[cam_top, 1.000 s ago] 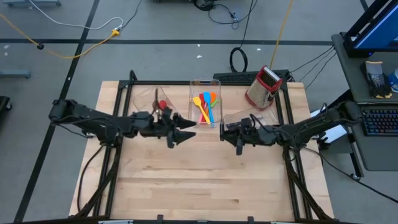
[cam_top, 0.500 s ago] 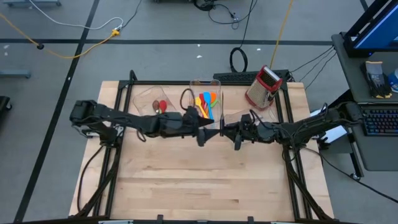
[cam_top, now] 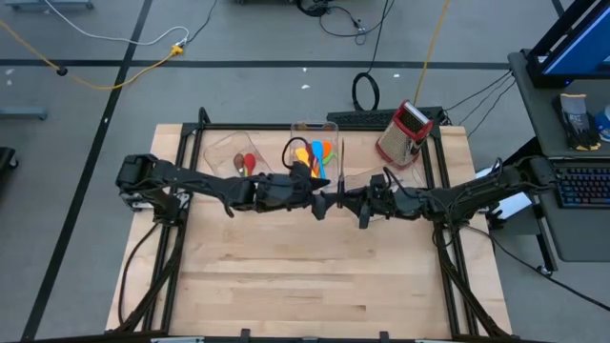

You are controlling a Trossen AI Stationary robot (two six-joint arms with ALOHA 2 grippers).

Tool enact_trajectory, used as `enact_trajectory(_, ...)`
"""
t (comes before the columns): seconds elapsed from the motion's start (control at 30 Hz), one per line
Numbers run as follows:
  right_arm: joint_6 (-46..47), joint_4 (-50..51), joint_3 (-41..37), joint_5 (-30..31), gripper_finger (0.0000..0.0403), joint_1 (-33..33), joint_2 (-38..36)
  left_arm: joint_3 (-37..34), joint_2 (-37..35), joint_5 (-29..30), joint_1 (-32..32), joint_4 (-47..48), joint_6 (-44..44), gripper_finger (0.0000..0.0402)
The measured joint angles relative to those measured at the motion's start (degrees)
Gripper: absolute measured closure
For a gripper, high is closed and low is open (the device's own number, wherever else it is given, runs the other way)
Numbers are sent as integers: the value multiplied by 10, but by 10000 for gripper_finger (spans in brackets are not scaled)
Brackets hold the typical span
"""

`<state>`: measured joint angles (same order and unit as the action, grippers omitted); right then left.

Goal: Pick & Place Kitchen Items
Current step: Put the black kitchen knife into the right bin

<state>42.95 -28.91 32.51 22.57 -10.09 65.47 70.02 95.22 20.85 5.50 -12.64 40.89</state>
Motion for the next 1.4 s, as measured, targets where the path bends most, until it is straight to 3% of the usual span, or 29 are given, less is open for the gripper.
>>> enact_trajectory(0.93, 61, 0, 0, 17, 326, 5, 0, 0, 0, 63, -14, -13, 14, 37)
enact_trajectory(1.4, 89, -15, 0, 14, 326, 8, 0, 1, 0, 58, -17, -51, 16, 37)
